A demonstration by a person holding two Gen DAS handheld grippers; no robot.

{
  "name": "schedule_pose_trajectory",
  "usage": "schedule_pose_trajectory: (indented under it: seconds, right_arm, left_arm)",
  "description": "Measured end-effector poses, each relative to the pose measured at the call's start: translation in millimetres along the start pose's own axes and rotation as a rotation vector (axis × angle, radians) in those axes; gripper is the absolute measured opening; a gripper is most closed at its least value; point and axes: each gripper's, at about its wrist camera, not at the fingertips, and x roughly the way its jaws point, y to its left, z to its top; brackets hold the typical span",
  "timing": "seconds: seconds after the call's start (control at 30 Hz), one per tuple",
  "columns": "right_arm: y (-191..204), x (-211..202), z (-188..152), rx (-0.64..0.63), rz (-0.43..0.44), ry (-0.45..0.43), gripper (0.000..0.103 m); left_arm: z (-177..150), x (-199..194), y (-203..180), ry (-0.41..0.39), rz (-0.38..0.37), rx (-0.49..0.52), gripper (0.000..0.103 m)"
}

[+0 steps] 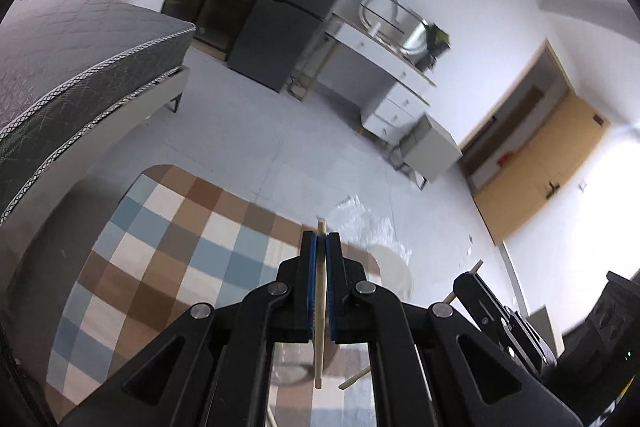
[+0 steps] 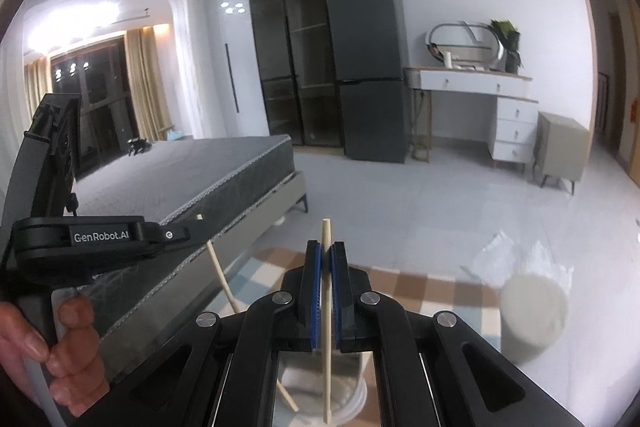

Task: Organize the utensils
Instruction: 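Lift both held chopsticks and carry them above the utensil holder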

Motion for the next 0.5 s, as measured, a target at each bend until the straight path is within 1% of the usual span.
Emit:
schedule_pose_trajectory:
  seconds: [0.13,0.3,0.5]
  right_arm:
    - [8,18,6,-0.036,0.004,-0.020,0.004]
    - [7,34,19,-0.035,0.000,-0.049,0.004]
    - [10,54,26,-0.060,-0.007,-0.069,0.004]
  left_arm:
    - [11,10,10,-0.017,-0.017,-0.061,0.000]
    - [25,16,19,-0.065,-0.007,-0.100,0.000]
    - [29,27,29,-0.084,0.005,-0.116,0.000]
